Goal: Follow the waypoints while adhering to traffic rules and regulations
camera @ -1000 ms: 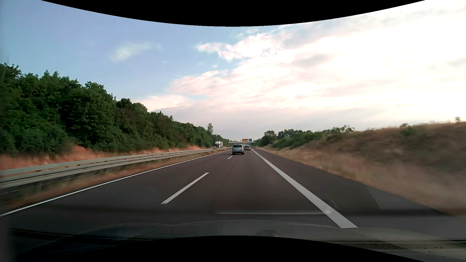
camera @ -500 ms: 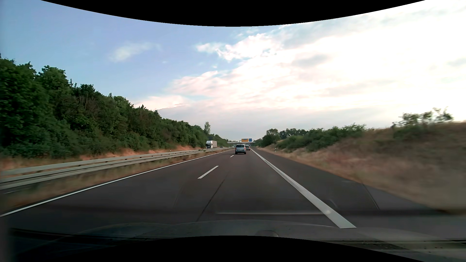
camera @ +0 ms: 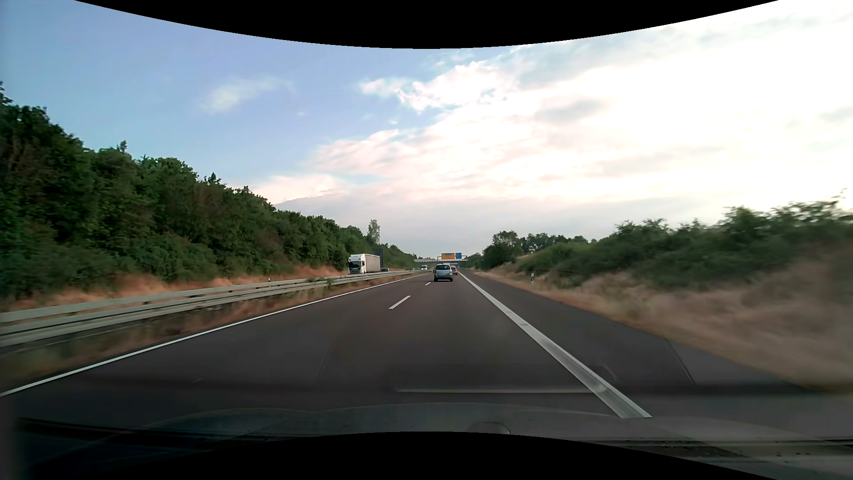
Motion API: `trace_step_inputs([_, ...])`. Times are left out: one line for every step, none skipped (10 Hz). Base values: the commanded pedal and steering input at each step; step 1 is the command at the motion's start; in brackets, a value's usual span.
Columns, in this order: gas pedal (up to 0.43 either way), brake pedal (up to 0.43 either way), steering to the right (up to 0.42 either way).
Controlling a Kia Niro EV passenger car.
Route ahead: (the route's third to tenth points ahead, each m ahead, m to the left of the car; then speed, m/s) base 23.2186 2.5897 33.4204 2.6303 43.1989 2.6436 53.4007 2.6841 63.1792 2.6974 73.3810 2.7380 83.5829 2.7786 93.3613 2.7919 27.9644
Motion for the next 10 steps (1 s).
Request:
trace_step_inputs([0.169,0.000,-0.004])
trace_step_inputs([0.169,0.000,-0.003])
trace_step_inputs([0.169,0.000,-0.003])
trace_step_inputs([0.169,0.000,-0.004])
trace_step_inputs([0.169,0.000,-0.004])
trace_step_inputs([0.169,0.000,-0.004])
trace_step_inputs([0.169,0.000,-0.004])
trace_step_inputs([0.169,0.000,-0.003])
trace_step_inputs([0.169,0.000,-0.004])
trace_step_inputs([0.169,0.000,-0.004])
